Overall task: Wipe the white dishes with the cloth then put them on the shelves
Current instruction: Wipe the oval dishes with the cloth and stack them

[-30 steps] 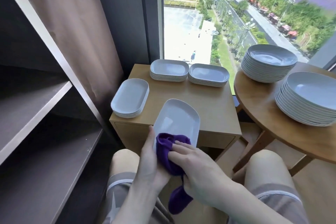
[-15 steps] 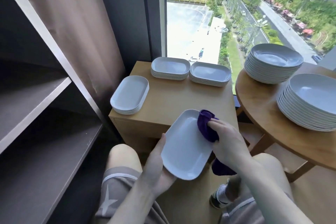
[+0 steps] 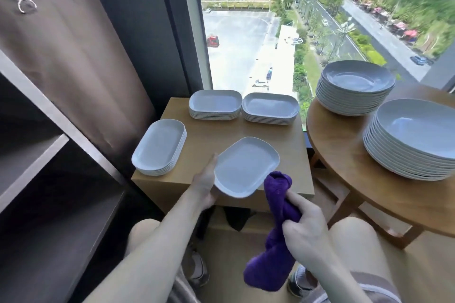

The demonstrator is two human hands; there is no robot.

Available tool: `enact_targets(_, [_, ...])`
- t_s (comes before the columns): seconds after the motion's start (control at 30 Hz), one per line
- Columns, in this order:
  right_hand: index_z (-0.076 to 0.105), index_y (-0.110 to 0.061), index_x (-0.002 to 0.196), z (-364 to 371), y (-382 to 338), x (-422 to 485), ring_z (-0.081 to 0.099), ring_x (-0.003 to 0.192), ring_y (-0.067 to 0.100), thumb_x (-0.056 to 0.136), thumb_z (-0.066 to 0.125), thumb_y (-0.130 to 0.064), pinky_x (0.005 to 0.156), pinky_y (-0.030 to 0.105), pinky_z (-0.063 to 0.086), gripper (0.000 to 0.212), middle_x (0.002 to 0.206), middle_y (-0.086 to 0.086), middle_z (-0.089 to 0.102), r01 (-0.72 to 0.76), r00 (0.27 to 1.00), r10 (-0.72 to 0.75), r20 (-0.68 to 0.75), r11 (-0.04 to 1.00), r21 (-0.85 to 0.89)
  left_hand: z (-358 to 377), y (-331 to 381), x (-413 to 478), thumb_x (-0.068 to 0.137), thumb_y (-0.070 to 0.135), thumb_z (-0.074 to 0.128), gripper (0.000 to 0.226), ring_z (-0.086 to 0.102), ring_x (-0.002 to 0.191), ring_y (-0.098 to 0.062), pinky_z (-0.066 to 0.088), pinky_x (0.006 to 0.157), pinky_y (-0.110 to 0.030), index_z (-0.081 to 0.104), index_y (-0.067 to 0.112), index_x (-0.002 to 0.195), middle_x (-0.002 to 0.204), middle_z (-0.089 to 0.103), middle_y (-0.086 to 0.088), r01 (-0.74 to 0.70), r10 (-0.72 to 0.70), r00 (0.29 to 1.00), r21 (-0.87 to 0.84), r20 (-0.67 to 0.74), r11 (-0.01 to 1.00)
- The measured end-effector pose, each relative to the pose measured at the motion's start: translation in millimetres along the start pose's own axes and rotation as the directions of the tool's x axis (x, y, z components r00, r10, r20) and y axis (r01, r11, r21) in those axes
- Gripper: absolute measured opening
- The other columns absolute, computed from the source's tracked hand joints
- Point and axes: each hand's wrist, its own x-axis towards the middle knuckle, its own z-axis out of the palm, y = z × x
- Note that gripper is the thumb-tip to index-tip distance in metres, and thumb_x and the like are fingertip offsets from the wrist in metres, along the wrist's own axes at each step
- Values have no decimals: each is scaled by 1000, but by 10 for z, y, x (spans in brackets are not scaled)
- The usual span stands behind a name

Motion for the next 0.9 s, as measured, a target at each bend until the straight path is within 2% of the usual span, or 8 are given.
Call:
enact_targets(0.13, [73, -43, 90, -9, 92, -10, 64, 59, 22, 68, 37, 22, 53, 20, 47, 77, 65, 3, 69, -11, 1000, 10, -13, 997, -81, 123, 99, 302, 102, 58, 55, 54, 71, 110, -40, 55, 101, -55, 67, 10, 125, 121, 75, -19, 59, -58, 997, 19, -51, 998])
enact_targets(0.23, [70, -45, 96, -29, 117, 14, 67, 60, 17, 70, 38, 22, 53, 17, 49, 79, 68, -2, 71, -67, 998, 66, -10, 995, -79, 139, 140, 530, 101, 67, 48, 70, 71, 112, -40, 58, 96, -55, 62, 7, 133, 125, 72, -21, 147, -144, 989, 84, -32, 986])
enact_targets(0.33, [68, -44, 111, -45, 123, 39, 70, 60, 19, 70, 36, 20, 58, 25, 56, 82, 66, 1, 72, -113, 993, 115, 13, 990, -85, 94, 229, 735, 101, 66, 50, 63, 75, 77, -24, 59, 57, -30, 67, 7, 119, 98, 74, -11, 126, -105, 988, 198, -112, 972])
enact_targets(0.47, [70, -46, 104, -36, 140, 104, 70, 60, 26, 67, 34, 17, 64, 37, 59, 81, 62, 9, 70, -145, 989, 147, 21, 984, -100, 23, 309, 997, 101, 52, 60, 49, 69, 97, -30, 57, 86, -39, 65, 4, 108, 105, 68, -12, -23, 117, 945, 296, -305, 955])
enact_targets(0.53, [67, -53, 100, -7, 151, 141, 70, 59, 27, 66, 34, 16, 64, 40, 58, 85, 61, 11, 69, -157, 987, 160, 23, 982, -103, 33, 332, 1028, 100, 44, 61, 34, 57, 91, -24, 46, 81, -37, 58, 10, 100, 97, 58, -10, -92, 190, 938, 319, -291, 943])
enact_targets(0.63, [68, -44, 103, 49, 170, 193, 69, 58, 28, 63, 34, 13, 64, 46, 58, 77, 61, 12, 68, -150, 988, 153, 16, 983, -107, 36, 324, 1039, 96, 35, 68, 29, 61, 98, -27, 52, 90, -42, 61, 8, 106, 106, 64, -10, -121, 207, 938, 295, -278, 948])
enact_targets(0.77, [70, -33, 104, 118, 195, 247, 69, 55, 35, 59, 30, 6, 59, 56, 59, 72, 63, 20, 65, -154, 988, 154, 8, 988, -29, 16, 257, 1046, 91, 23, 67, 18, 56, 79, -20, 43, 62, -28, 57, 10, 99, 96, 59, -7, -117, 188, 954, 286, -234, 951])
enact_targets(0.9, [71, -34, 103, 169, 165, 304, 69, 54, 39, 62, 31, 9, 58, 57, 59, 72, 66, 27, 63, -153, 988, 153, 7, 988, 16, -33, 244, 963, 97, 20, 62, 30, 55, 105, -19, 41, 86, -31, 57, 14, 126, 120, 57, -3, -111, 191, 962, 360, -197, 926])
